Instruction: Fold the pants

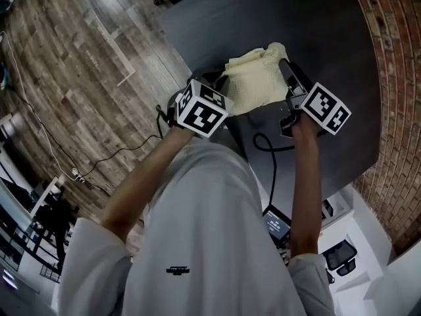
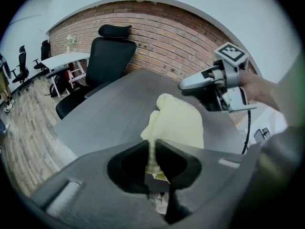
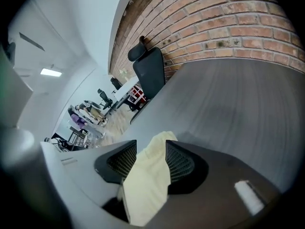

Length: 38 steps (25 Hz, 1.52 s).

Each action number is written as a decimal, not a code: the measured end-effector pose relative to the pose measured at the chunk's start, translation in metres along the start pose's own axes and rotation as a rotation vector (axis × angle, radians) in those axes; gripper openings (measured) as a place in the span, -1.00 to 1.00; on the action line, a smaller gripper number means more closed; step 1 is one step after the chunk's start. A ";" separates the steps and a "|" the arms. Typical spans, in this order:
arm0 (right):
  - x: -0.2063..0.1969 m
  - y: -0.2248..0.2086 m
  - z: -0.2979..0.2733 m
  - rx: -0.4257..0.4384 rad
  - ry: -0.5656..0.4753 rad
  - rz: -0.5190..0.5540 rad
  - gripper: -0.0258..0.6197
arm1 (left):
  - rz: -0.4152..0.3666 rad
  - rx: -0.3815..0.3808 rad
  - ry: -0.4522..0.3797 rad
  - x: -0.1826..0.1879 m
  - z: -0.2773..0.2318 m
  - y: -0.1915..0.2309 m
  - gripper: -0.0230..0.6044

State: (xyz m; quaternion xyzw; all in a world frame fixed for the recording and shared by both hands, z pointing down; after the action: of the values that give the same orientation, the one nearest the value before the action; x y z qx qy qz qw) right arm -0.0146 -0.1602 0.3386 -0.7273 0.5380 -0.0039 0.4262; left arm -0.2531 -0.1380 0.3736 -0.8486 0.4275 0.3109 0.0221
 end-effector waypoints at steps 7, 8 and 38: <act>-0.009 -0.005 -0.002 -0.051 0.072 0.072 -0.50 | 0.049 0.031 0.065 0.001 -0.032 0.036 -0.76; -0.013 -0.008 -0.003 -0.057 0.089 0.071 -0.59 | 0.052 0.034 0.076 0.000 -0.036 0.038 -0.76; -0.031 -0.049 0.001 -0.149 0.037 0.031 -0.90 | -0.077 0.076 0.034 0.007 -0.021 0.034 -0.32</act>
State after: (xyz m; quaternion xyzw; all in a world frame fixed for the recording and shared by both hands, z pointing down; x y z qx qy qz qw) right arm 0.0108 -0.1320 0.3824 -0.7483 0.5558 0.0295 0.3610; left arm -0.2649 -0.1711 0.3941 -0.8681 0.4063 0.2791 0.0592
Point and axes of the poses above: the fingertips, and each gripper's own axes: z backward along the fingers, y to its left, x out of its top, the point moved 10 cm from there along z, backward along the fingers, and after that the axes turned 6 degrees about x, right-handed, at the moved point
